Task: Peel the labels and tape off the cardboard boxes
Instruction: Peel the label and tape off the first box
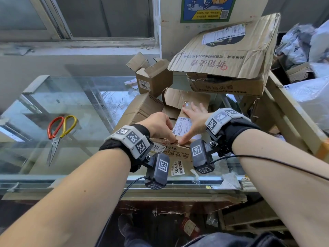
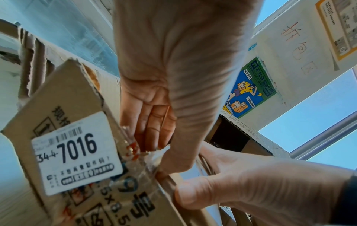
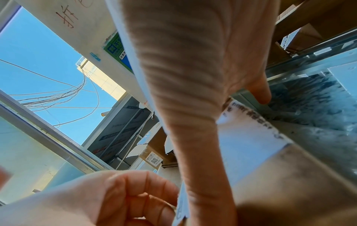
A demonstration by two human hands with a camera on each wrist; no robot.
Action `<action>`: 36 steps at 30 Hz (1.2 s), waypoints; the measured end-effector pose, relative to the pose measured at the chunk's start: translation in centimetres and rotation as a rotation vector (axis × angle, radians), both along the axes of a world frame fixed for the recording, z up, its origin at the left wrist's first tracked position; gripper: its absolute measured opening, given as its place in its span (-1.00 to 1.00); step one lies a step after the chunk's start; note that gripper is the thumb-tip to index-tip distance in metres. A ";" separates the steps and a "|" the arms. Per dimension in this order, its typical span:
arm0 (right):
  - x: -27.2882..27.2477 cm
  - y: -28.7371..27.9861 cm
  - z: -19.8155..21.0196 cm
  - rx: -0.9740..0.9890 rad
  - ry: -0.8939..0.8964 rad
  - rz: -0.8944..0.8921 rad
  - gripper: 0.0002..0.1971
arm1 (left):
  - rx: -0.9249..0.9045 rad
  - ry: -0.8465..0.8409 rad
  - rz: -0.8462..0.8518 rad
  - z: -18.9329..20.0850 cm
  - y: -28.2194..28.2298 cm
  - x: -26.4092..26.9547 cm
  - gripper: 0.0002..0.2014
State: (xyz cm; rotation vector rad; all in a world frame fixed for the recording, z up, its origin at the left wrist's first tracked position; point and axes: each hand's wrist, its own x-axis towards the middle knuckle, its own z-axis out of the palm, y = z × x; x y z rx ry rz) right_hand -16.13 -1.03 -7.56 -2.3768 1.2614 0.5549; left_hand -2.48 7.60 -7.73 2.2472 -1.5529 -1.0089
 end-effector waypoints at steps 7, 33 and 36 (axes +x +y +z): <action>0.3 0.4 0.7 -0.054 0.046 0.031 0.31 | -0.097 -0.072 -0.026 -0.2 0.8 -0.7 -0.76; 0.5 1.1 1.2 -0.058 0.069 0.037 0.27 | 0.060 0.064 0.266 -0.9 2.0 2.6 -0.87; 0.4 0.9 1.1 -0.039 0.050 0.032 0.28 | -0.030 0.229 0.418 -0.7 1.8 2.3 -0.71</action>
